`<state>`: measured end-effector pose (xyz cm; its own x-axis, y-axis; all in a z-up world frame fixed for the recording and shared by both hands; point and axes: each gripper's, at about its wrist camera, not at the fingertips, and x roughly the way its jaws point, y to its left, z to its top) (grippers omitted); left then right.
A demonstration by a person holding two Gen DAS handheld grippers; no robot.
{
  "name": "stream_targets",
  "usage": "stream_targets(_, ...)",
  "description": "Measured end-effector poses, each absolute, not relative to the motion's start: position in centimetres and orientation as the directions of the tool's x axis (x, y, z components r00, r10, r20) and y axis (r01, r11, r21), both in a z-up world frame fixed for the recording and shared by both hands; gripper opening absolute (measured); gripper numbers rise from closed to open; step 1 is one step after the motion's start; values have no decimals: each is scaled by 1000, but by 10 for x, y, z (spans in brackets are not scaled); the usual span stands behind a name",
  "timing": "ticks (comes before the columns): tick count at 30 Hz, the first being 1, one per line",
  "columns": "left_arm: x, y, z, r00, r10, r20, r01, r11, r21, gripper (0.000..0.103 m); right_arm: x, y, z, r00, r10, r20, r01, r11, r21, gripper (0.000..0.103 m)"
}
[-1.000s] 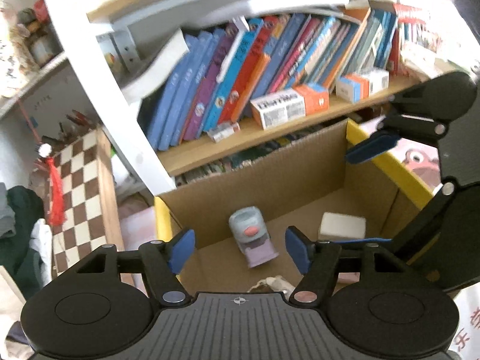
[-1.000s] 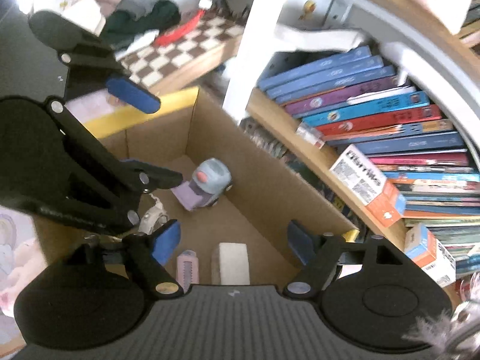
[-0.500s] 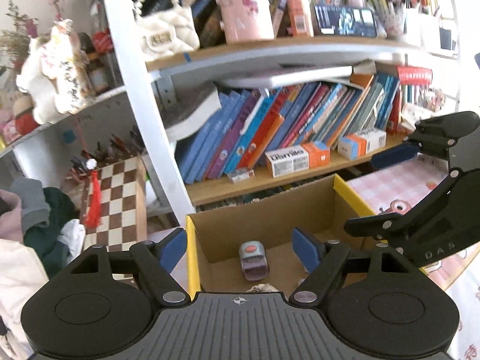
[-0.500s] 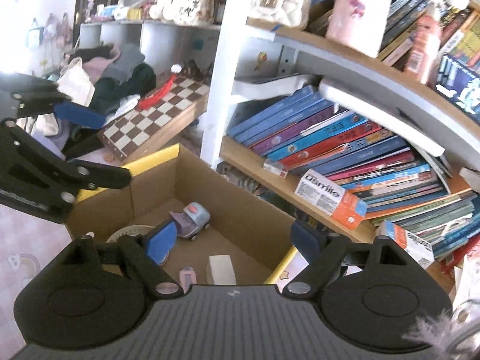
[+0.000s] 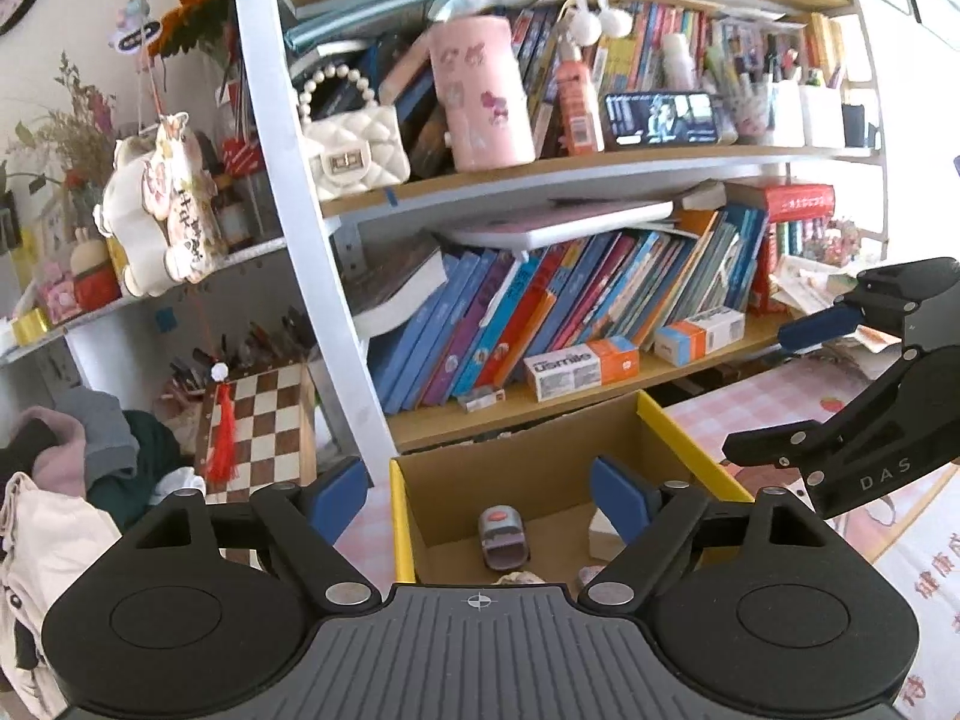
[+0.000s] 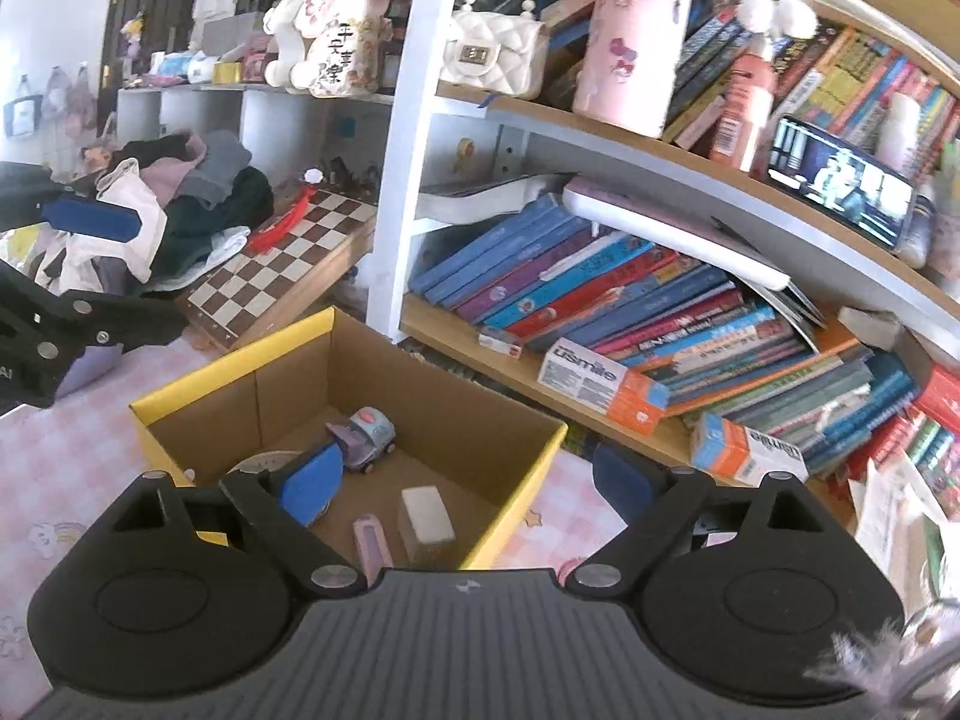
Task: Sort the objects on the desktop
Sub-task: 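Raise both open tools out of the box and back over the table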
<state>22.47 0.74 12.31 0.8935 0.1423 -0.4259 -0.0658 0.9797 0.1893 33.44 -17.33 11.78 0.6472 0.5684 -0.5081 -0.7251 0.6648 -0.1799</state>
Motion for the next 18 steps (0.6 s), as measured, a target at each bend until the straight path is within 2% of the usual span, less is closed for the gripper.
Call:
stream_targets(11,184,14,116,905,115,-410,-53,986,159,85,282,-187,113,705,497,-506,-649,740,-177,94)
stream_targets(15,164,20,111,909,133,-396,-77,985,155,92,256,-191,108,733,476,-485,-612,774,-165,95)
stream_targets(18,148,26,106,908,141,-395,-90,985,146,92,238,-194,103,746,460,-482,-585,799,-142,96)
